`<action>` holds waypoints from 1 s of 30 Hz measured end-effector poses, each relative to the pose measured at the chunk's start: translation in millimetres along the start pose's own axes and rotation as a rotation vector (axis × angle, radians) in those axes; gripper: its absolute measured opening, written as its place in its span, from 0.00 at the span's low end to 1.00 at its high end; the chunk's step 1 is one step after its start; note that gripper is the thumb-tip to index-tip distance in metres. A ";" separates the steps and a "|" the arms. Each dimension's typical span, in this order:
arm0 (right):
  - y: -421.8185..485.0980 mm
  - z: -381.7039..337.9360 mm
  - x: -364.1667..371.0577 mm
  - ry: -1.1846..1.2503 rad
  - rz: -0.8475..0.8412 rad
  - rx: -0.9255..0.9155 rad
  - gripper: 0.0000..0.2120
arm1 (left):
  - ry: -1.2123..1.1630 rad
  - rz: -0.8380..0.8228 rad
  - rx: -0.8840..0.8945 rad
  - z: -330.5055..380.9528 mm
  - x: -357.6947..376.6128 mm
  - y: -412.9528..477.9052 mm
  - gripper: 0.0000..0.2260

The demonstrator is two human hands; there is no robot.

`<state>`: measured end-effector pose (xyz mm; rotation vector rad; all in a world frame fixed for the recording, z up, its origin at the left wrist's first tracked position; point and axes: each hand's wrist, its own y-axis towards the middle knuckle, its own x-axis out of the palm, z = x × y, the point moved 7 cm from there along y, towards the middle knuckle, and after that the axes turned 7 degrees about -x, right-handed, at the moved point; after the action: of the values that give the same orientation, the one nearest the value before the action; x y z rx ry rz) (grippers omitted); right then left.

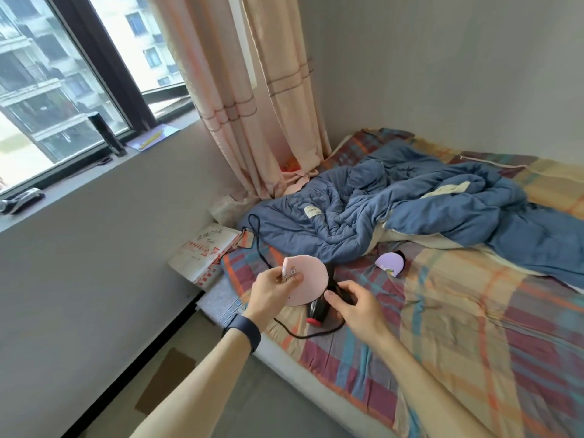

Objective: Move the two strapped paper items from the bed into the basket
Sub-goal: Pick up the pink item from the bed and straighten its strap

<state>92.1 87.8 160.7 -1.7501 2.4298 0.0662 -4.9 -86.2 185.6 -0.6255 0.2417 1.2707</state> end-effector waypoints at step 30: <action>20.8 -75.0 36.7 0.152 -0.274 -0.134 0.07 | 0.858 -0.261 0.589 100.3 -17.5 -26.4 0.12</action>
<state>54.0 50.8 228.5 -2.2068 2.3054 0.0694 -2.1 -48.4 283.7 -0.6256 1.1577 0.5643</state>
